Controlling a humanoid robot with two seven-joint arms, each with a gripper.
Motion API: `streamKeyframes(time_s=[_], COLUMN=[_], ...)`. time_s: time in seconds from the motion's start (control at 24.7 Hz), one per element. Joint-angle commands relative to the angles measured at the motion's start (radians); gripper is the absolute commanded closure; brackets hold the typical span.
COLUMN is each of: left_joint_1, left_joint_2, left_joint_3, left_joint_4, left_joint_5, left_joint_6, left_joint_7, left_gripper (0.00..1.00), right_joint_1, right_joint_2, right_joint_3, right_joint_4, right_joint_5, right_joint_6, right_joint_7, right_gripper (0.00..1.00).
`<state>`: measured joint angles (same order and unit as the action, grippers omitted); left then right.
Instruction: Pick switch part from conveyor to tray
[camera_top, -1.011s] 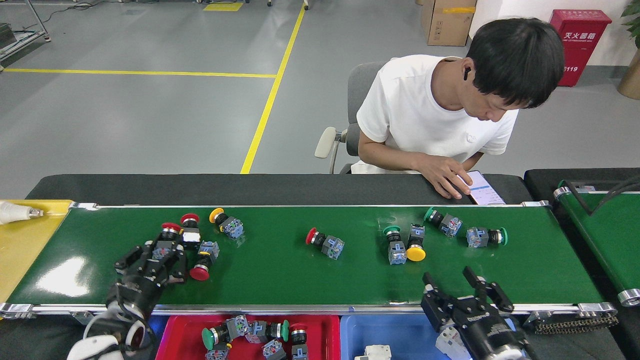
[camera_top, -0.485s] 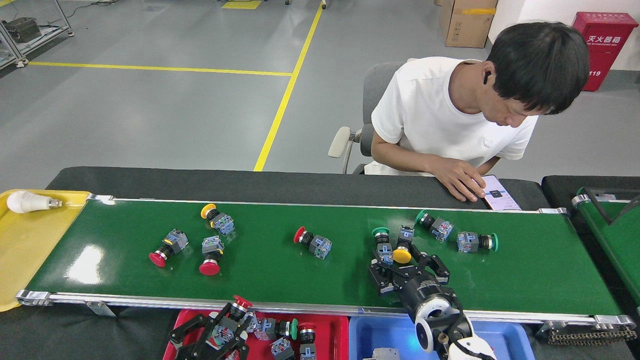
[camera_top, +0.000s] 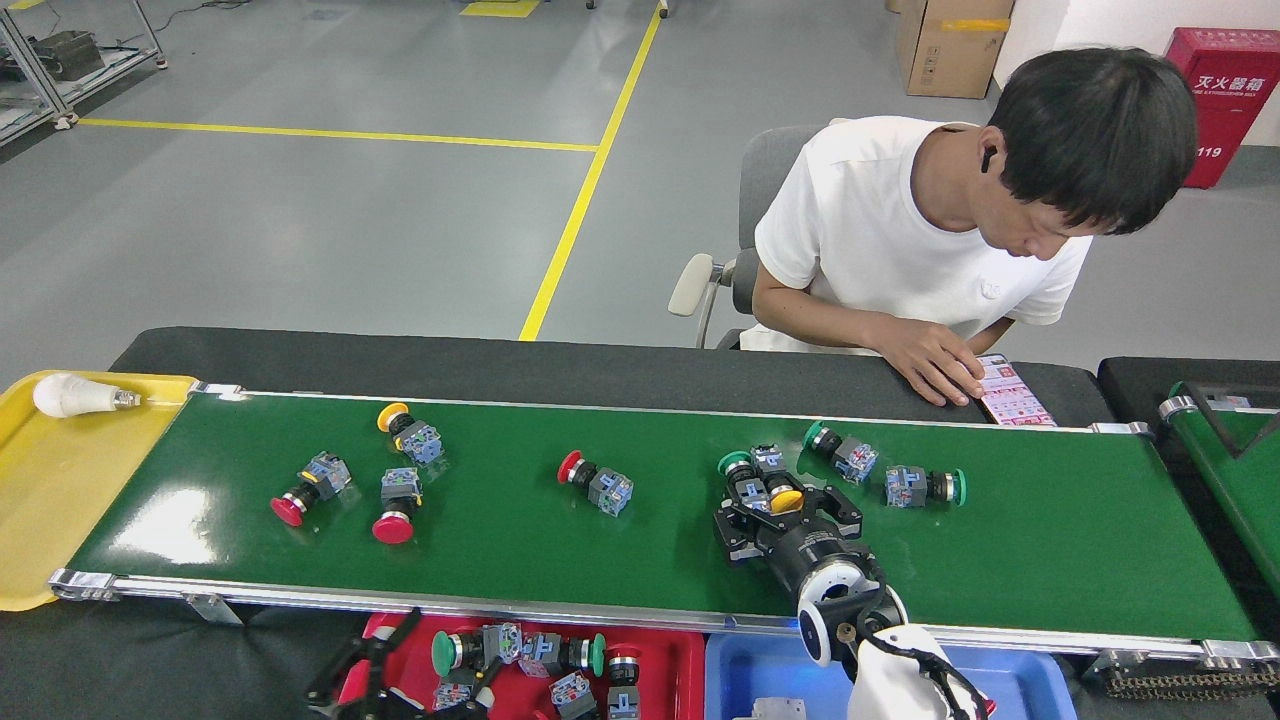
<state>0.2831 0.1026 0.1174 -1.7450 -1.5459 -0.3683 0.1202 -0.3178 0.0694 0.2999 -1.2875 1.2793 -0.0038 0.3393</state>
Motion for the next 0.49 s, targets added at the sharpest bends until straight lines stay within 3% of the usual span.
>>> streamKeyframes(time_s=[0.0,0.12,0.32,0.36,0.4,0.44], left_joint_1=[-0.002,-0.027,-0.090,-0.116,-0.142,-0.168], left_joint_2=[-0.009,0.006,0.066,0.068,0.071,0.072], left_joint_3=[0.084,0.172,0.177,0.172,0.169,0.168], left_joint_4=[0.007,0.094,0.160,0.163,0.170,0.191], left_joint_5=[0.035,0.165,0.199,0.194,0.187,0.165], left_joint_6=[0.003,-0.001,0.009,0.011,0.014,0.014], left_joint_7=[-0.022,-0.086,-0.108,-0.111,-0.114,-0.119], left_gripper=[0.00,0.00,0.00,0.00,0.00,0.00], right_joint_1=[0.011,0.131,0.289,0.290,0.290,0.292], right_joint_2=[-0.023,-0.097,-0.099,-0.094,-0.080,-0.065], right_joint_3=[-0.008,-0.008,-0.005,0.001,0.021,0.048], right_joint_4=[-0.087,-0.276,-0.406,-0.406,-0.405,-0.401], right_joint_5=[-0.040,-0.110,-0.118,-0.118,-0.115,-0.113], right_joint_6=[-0.073,-0.225,-0.559,-0.605,-0.627,-0.628], right_joint_7=[0.004,0.017,0.029,0.032,0.036,0.040], right_gripper=[0.78,0.74,0.70,0.65,0.52,0.20])
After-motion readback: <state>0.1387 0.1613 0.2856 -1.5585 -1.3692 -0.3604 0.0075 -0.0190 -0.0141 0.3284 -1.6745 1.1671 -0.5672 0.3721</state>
